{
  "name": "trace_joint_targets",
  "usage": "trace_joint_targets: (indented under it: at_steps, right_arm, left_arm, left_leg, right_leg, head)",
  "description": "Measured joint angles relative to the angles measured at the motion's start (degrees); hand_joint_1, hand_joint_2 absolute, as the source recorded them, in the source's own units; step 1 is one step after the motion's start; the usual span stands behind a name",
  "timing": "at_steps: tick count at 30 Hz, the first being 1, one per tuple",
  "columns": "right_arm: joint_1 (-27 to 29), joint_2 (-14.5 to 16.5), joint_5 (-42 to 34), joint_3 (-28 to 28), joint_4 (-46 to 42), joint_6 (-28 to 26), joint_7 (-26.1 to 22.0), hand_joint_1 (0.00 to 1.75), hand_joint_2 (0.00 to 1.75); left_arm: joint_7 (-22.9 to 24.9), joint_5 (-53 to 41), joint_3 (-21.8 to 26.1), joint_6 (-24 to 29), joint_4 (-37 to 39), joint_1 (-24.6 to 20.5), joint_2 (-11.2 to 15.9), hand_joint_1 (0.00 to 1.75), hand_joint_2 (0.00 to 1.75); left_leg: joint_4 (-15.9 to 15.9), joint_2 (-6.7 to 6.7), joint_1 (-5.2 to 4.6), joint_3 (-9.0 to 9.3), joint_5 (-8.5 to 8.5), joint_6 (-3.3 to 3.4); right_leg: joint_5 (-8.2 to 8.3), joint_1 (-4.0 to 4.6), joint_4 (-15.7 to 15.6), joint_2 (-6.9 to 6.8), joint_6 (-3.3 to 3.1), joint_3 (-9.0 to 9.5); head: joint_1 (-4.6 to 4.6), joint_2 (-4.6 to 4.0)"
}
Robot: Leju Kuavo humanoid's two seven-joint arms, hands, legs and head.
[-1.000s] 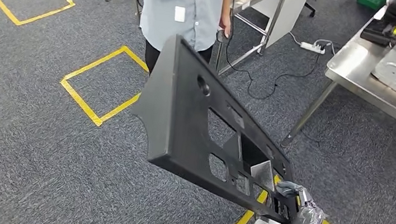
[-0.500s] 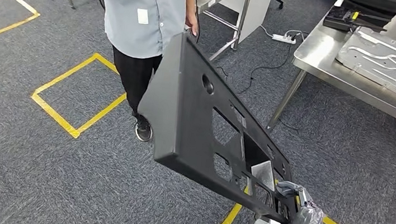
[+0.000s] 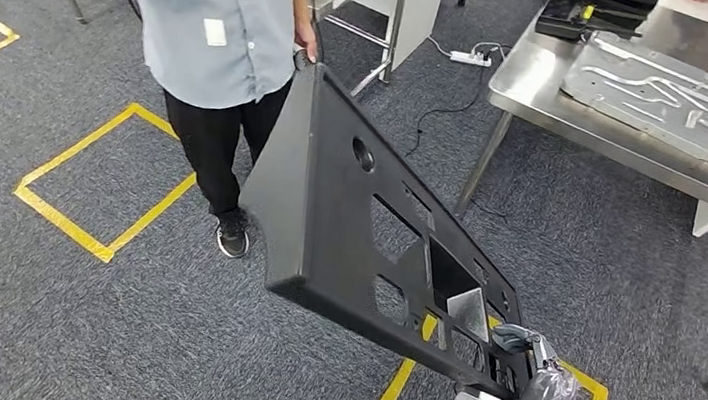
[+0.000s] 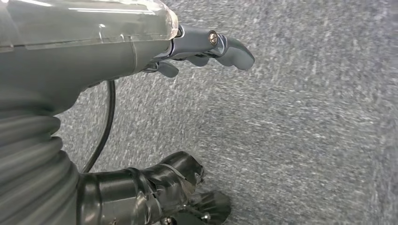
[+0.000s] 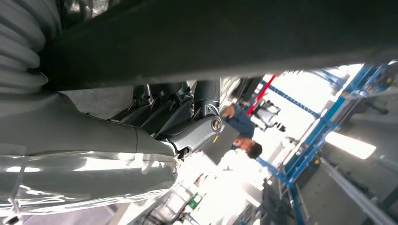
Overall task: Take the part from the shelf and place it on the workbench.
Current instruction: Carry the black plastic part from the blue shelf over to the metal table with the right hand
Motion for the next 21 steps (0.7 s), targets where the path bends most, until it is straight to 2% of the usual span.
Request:
trace_joint_targets:
  at_steps: [2, 4, 6, 8, 9, 10, 11, 13, 14, 15, 16, 18, 20, 21]
  right_arm:
    - [0.0, 0.0, 0.0, 0.0, 0.0, 0.0, 0.0, 1.75, 1.75]
    - [0.1, 0.0, 0.0, 0.0, 0.0, 0.0, 0.0, 1.75, 1.75]
    - [0.1, 0.0, 0.0, 0.0, 0.0, 0.0, 0.0, 1.75, 1.75]
    - [0.1, 0.0, 0.0, 0.0, 0.0, 0.0, 0.0, 1.75, 1.75]
    - [0.1, 0.0, 0.0, 0.0, 0.0, 0.0, 0.0, 1.75, 1.75]
    - [0.1, 0.0, 0.0, 0.0, 0.0, 0.0, 0.0, 1.75, 1.75]
    - [0.1, 0.0, 0.1, 0.0, 0.0, 0.0, 0.0, 1.75, 1.75]
    - [0.1, 0.0, 0.1, 0.0, 0.0, 0.0, 0.0, 1.75, 1.75]
    - [0.1, 0.0, 0.2, 0.0, 0.0, 0.0, 0.0, 1.75, 1.75]
    - [0.1, 0.0, 0.2, 0.0, 0.0, 0.0, 0.0, 1.75, 1.75]
    - [0.2, 0.0, 0.2, 0.0, 0.0, 0.0, 0.0, 1.75, 1.75]
    - [0.3, 0.0, 0.2, 0.0, 0.0, 0.0, 0.0, 1.75, 1.75]
    - [0.4, 0.0, 0.3, 0.0, 0.0, 0.0, 0.0, 1.75, 1.75]
    - [0.3, 0.0, 0.3, 0.0, 0.0, 0.0, 0.0, 1.75, 1.75]
  left_arm:
    - [0.0, -0.1, 0.0, 0.0, 0.0, -0.1, 0.0, 0.0, 1.75]
    - [-0.1, -0.2, 0.0, -0.1, 0.0, -0.2, 0.0, 0.0, 1.75]
    - [-0.1, -0.3, 0.0, -0.1, 0.0, -0.2, 0.0, 0.0, 1.75]
    - [-0.2, -0.3, 0.0, -0.1, 0.0, 0.0, 0.0, 0.0, 1.75]
    - [-0.2, -0.3, 0.0, -0.1, 0.0, 0.1, 0.0, 0.0, 1.75]
    - [-0.2, -0.3, 0.0, -0.2, 0.0, 0.2, 0.0, 0.0, 1.75]
    - [-0.2, -0.3, 0.0, -0.2, 0.0, 0.2, 0.0, 0.0, 1.75]
    - [-0.2, -0.3, 0.0, -0.2, 0.0, 0.2, 0.1, 0.0, 1.75]
    - [-0.2, -0.3, 0.0, -0.2, 0.0, 0.2, 0.1, 0.0, 1.75]
    - [-0.3, -0.3, 0.0, -0.2, 0.0, 0.2, 0.2, 0.0, 1.75]
    - [-0.3, -0.3, 0.0, -0.2, 0.0, 0.2, 0.2, 0.0, 1.75]
    - [-0.4, -0.4, 0.0, -0.2, 0.0, 0.1, 0.1, 0.0, 1.75]
    - [-0.4, -0.4, 0.0, -0.2, 0.0, 0.0, 0.0, 0.0, 1.75]
    - [-0.4, -0.4, 0.0, -0.2, 0.0, 0.1, 0.0, 0.0, 1.75]
  left_leg:
    - [-0.2, 0.55, -0.08, 0.31, -0.16, -0.62]
    - [1.0, -0.06, 0.12, 0.12, -1.24, -1.2]
    - [6.3, -1.74, 0.26, -2.23, -4.52, -1.45]
    - [14.5, -2.62, 0.25, -6.25, -8.03, -1.47]
    - [17.1, -2.74, 0.25, -7.68, -8.52, -1.42]
    - [17.6, -2.78, 0.25, -8.18, -7.82, -1.29]
    - [15.7, -2.87, 0.23, -7.55, -6.0, -1.06]
    - [7.7, -4.14, 0.1, -4.33, -1.52, -0.22]
    - [4.1, -4.85, 0.05, -2.9, -0.12, 0.09]
    - [1.8, -5.46, -0.05, -2.02, 0.52, 0.31]
    - [0.9, -5.69, -0.16, -1.7, 0.52, 0.4]
    - [0.4, -5.06, -0.08, -1.42, 0.82, 0.58]
    - [-0.3, -4.22, 0.3, -1.11, 1.34, 1.06]
    - [-0.6, -3.74, 0.45, -1.04, 1.5, 1.24]
  right_leg:
    - [-0.09, 0.24, -0.1, 0.76, -0.87, -0.08]
    - [0.07, 0.07, -0.4, 1.49, -1.72, 0.07]
    - [0.21, -0.1, -0.7, 2.13, -2.47, 0.25]
    - [0.17, 0.07, -0.7, 2.94, -2.82, 0.24]
    - [0.14, 0.17, -0.6, 3.47, -2.87, 0.27]
    - [0.11, 0.26, -0.5, 4.03, -2.9, 0.32]
    - [0.08, 0.33, -0.5, 4.63, -2.91, 0.4]
    - [0.01, 0.55, -0.4, 5.75, -2.81, 0.54]
    - [-0.03, 0.63, -0.3, 6.27, -2.64, 0.5]
    - [-0.03, 0.62, -0.2, 6.67, -2.39, 0.39]
    - [-0.02, 0.53, -0.2, 7.04, -2.02, 0.25]
    - [0.05, 0.32, -0.2, 7.47, -1.3, 0.1]
    - [-1.34, 0.4, 1.6, 6.19, -0.74, -0.75]
    - [-2.9, 0.36, 4.2, 5.1, -0.51, -1.9]
  head:
    - [-0.04, 0.01]
    - [-0.04, 0.01]
    - [-0.05, 0.01]
    - [-0.06, 0.0]
    - [-0.06, 0.01]
    - [-0.06, 0.01]
    - [-0.07, 0.0]
    - [-0.05, 0.0]
    - [-0.05, 0.0]
    - [-0.04, 0.01]
    - [-0.04, 0.01]
    - [-0.05, 0.0]
    - [0.04, -0.01]
    - [0.09, 0.0]
